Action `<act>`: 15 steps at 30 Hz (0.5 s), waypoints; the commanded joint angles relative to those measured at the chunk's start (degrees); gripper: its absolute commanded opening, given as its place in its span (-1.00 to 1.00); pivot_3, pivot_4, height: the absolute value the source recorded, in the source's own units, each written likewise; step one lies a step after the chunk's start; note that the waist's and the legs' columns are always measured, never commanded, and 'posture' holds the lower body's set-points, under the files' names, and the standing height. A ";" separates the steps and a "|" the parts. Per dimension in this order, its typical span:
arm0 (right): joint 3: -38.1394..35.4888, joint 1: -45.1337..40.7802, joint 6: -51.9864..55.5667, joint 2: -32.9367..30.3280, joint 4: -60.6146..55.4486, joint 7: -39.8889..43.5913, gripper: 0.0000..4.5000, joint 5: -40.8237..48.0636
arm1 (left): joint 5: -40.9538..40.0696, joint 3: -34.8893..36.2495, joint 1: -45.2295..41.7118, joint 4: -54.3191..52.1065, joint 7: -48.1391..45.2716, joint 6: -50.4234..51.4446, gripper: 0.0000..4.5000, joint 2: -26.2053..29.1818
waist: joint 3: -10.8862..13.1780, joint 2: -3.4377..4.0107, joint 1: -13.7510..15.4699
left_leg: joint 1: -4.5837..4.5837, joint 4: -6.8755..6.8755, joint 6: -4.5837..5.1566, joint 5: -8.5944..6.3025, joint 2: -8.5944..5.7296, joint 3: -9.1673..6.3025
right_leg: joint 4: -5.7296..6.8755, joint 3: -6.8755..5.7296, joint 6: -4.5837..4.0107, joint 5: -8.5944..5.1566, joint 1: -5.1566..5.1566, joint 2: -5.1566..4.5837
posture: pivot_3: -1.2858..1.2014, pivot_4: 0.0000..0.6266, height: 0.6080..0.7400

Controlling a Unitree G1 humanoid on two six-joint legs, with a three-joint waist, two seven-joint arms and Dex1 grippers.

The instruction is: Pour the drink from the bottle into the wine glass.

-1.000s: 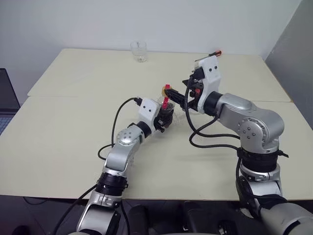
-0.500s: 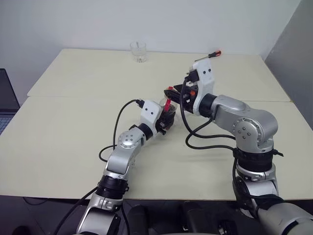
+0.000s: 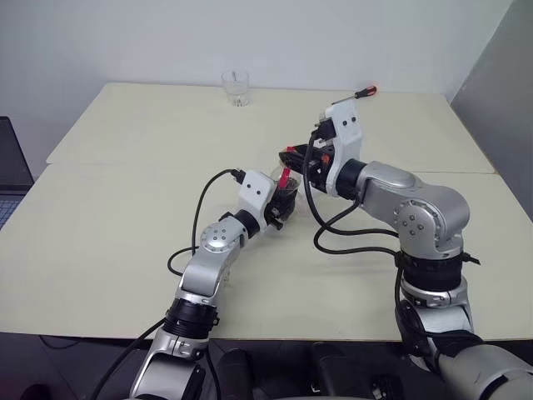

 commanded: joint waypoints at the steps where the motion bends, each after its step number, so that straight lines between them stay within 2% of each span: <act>1: 1.36 -1.73 -4.48 -3.97 2.61 6.46 -0.46 -0.53 | -0.42 0.28 -1.11 -4.42 -0.60 -1.58 -0.35 0.10 | 0.00 0.00 0.00 | 0.00 0.00 0.00 0.00 0.00 0.01 | -0.01 0.00 0.00 0.00 0.00 0.00 | 0.03 -0.52 1.00; 8: 5.90 -3.96 -18.34 -11.06 13.41 26.07 -0.46 -1.32 | -0.84 1.11 -1.03 -4.94 -1.20 -1.23 -0.44 1.17 | 0.01 0.00 0.02 | 0.01 -0.01 0.01 0.00 -0.03 0.02 | -0.03 -0.02 0.23 -0.14 0.00 0.04 | 0.03 -0.52 1.00; 15: 9.46 -7.71 -34.77 -12.85 30.94 39.60 -0.46 -7.68 | -0.78 1.26 -0.59 -5.63 -0.52 -0.78 -0.48 0.76 | 0.02 0.01 -0.14 | 0.05 -0.01 0.01 0.00 -0.03 0.04 | -0.01 -0.01 0.21 -0.12 0.01 0.09 | 0.03 -0.52 1.00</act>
